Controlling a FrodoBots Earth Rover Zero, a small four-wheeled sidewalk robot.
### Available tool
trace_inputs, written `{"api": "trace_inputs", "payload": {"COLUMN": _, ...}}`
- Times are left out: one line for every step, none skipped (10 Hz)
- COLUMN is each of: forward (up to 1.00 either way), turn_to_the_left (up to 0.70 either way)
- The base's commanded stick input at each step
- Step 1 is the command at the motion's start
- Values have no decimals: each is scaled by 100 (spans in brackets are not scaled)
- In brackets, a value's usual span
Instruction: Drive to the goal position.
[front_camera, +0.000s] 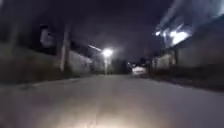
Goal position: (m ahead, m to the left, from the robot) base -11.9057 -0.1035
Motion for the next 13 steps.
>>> {"api": "trace_inputs", "payload": {"forward": 100, "turn_to_the_left": 0}}
{"api": "trace_inputs", "payload": {"forward": 100, "turn_to_the_left": 0}}
{"api": "trace_inputs", "payload": {"forward": 100, "turn_to_the_left": 0}}
{"api": "trace_inputs", "payload": {"forward": 100, "turn_to_the_left": -23}}
{"api": "trace_inputs", "payload": {"forward": 99, "turn_to_the_left": -37}}
{"api": "trace_inputs", "payload": {"forward": 99, "turn_to_the_left": -38}}
{"api": "trace_inputs", "payload": {"forward": 98, "turn_to_the_left": -39}}
{"api": "trace_inputs", "payload": {"forward": 98, "turn_to_the_left": -39}}
{"api": "trace_inputs", "payload": {"forward": 98, "turn_to_the_left": -39}}
{"api": "trace_inputs", "payload": {"forward": 97, "turn_to_the_left": -39}}
{"api": "trace_inputs", "payload": {"forward": 97, "turn_to_the_left": -39}}
{"api": "trace_inputs", "payload": {"forward": 99, "turn_to_the_left": -40}}
{"api": "trace_inputs", "payload": {"forward": 97, "turn_to_the_left": -39}}
